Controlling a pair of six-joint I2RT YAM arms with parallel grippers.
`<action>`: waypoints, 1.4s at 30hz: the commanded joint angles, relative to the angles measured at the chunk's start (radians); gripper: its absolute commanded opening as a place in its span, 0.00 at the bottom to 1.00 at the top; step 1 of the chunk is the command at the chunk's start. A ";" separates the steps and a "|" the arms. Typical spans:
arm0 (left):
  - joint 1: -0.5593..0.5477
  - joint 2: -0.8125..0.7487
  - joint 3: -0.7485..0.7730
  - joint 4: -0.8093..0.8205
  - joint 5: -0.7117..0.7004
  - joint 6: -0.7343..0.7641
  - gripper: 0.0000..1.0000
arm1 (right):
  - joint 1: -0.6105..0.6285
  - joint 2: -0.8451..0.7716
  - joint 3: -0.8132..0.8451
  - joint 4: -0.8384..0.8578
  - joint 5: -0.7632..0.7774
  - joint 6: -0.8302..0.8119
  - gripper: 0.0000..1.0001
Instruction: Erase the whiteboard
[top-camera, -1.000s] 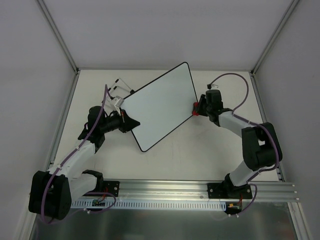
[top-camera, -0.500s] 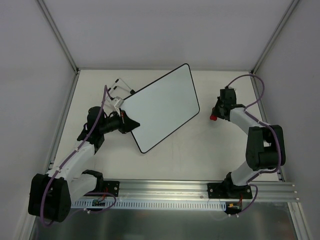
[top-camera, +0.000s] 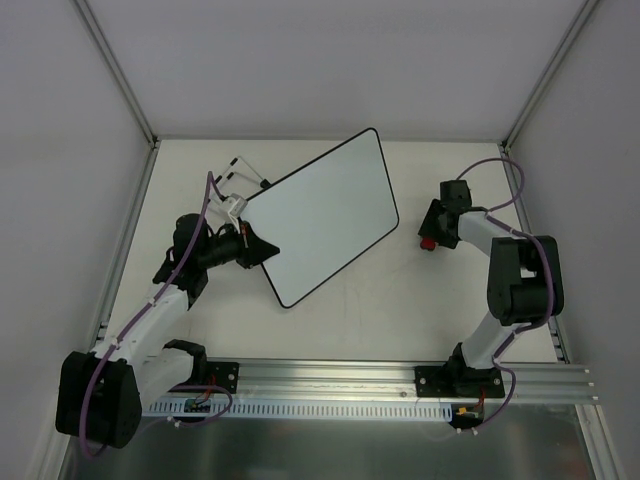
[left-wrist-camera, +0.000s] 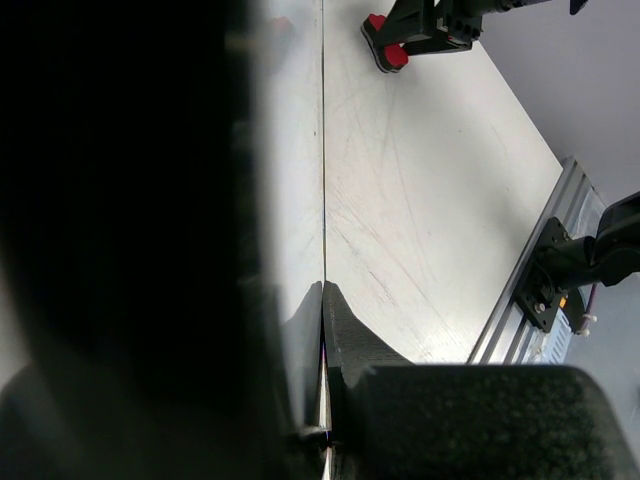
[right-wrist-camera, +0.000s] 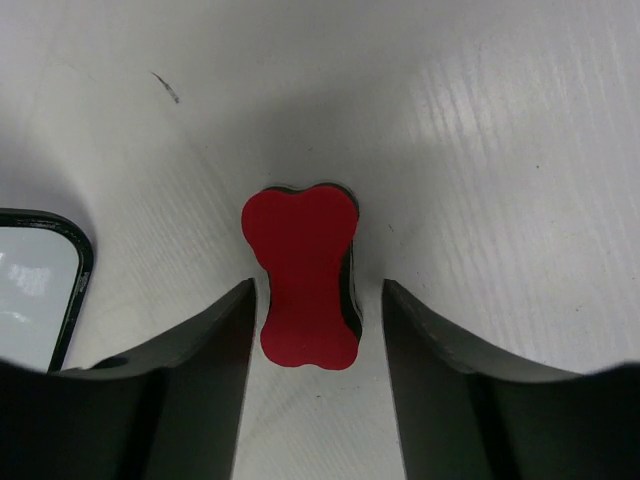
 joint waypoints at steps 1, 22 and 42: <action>-0.015 -0.024 0.022 -0.022 -0.015 0.008 0.00 | -0.010 -0.005 0.038 -0.037 0.000 0.005 0.66; -0.013 -0.121 0.097 0.105 -0.179 -0.051 0.00 | -0.016 -0.322 0.008 -0.055 -0.094 -0.116 0.93; 0.083 0.051 0.293 0.364 -0.242 -0.090 0.00 | -0.017 -0.628 -0.155 -0.058 -0.310 -0.078 0.96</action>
